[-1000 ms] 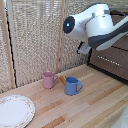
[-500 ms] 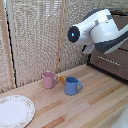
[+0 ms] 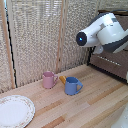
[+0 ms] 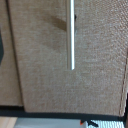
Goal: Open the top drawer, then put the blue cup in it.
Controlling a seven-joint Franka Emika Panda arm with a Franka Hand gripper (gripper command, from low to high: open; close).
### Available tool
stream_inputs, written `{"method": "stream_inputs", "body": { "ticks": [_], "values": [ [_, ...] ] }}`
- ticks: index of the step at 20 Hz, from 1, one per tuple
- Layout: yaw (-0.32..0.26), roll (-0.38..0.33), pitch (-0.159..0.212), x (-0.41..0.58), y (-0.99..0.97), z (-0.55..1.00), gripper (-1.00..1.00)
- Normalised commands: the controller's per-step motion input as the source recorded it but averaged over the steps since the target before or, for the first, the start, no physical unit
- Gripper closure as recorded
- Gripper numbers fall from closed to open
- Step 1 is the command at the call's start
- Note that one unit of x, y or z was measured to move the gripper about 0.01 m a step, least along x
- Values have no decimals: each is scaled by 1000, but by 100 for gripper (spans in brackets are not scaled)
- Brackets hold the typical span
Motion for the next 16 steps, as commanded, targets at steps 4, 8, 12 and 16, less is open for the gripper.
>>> {"method": "stream_inputs", "body": {
  "ticks": [4, 8, 12, 16],
  "values": [
    [0, 8, 0, 217, -928, 496, -100],
    [-3, 133, 27, 404, -501, 199, -100],
    [-72, 92, 94, 424, -255, 1, -100],
    [-111, 39, 109, 229, -222, -44, -100]
  ]
}}
